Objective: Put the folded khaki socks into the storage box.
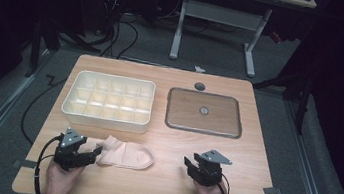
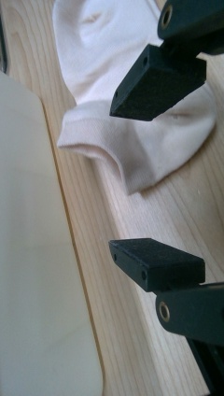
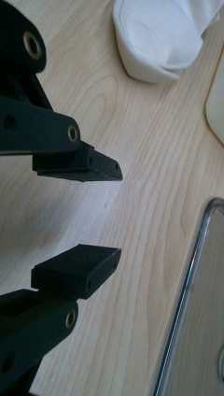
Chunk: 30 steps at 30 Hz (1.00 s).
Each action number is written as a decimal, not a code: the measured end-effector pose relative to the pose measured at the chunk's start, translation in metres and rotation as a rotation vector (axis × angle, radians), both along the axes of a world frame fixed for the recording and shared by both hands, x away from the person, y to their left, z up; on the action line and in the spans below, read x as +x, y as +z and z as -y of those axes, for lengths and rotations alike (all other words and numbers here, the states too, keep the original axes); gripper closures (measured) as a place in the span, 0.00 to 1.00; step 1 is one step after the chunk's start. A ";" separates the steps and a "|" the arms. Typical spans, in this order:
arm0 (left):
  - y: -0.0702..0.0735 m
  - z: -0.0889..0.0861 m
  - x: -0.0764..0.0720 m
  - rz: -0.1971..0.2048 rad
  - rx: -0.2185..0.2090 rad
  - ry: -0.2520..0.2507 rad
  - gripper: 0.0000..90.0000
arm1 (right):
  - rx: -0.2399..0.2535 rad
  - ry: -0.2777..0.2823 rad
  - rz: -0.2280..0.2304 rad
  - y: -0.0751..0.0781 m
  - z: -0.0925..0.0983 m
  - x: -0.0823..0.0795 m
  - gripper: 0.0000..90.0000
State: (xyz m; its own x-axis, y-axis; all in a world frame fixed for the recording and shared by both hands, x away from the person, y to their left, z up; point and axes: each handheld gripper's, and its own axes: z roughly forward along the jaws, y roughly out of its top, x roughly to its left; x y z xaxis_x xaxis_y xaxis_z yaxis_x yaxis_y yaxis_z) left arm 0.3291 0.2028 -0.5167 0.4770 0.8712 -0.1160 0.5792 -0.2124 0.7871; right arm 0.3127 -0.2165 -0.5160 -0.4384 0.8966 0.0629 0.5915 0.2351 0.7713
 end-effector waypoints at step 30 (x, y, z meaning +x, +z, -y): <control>-0.016 0.019 0.004 -0.064 0.051 0.018 0.39 | 0.057 0.205 -0.034 -0.004 -0.088 0.012 0.61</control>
